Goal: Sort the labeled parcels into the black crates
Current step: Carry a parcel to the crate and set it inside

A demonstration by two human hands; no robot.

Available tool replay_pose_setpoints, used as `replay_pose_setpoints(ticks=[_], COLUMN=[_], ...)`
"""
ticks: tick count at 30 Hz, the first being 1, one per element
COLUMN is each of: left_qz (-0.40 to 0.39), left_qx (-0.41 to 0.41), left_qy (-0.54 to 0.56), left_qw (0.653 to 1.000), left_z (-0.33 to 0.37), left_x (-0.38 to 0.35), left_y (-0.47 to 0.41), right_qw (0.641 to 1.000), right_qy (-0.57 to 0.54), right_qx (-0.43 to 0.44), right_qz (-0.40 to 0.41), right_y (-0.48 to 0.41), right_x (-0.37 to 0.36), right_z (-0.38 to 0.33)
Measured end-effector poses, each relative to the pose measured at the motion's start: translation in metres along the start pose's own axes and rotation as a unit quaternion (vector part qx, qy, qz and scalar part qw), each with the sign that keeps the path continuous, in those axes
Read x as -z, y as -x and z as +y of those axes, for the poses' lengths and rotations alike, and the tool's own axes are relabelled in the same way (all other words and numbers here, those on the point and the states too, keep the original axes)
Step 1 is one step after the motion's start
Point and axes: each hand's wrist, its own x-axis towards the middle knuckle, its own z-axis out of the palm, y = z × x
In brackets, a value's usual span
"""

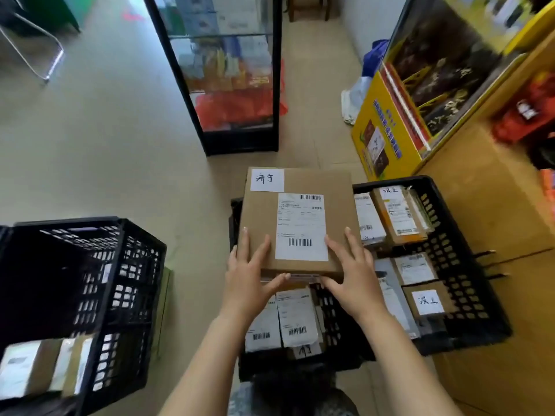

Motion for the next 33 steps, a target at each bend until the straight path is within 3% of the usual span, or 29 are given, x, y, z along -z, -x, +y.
replay_pose_setpoints(ticks=[12,17,33], left_qz=[0.012,-0.004,-0.025], left_qx=[0.135,0.167,0.171], left_qy=[0.038,0.041,0.055], left_qw=[0.99,0.985,0.983], left_z=[-0.062,-0.077,-0.139], left_x=[-0.124,-0.153,-0.18], left_y=[-0.041,-0.051,-0.09], right_qw=[0.993,0.992,0.984], right_qy=[0.009,-0.007,-0.047], right_qx=[0.021,0.024,0.072], right_qz=[-0.112,-0.12,-0.158], right_y=[-0.096,-0.113,-0.157], right_x=[-0.083,-0.117,-0.166], right_z=[0.082,0.111,0.138])
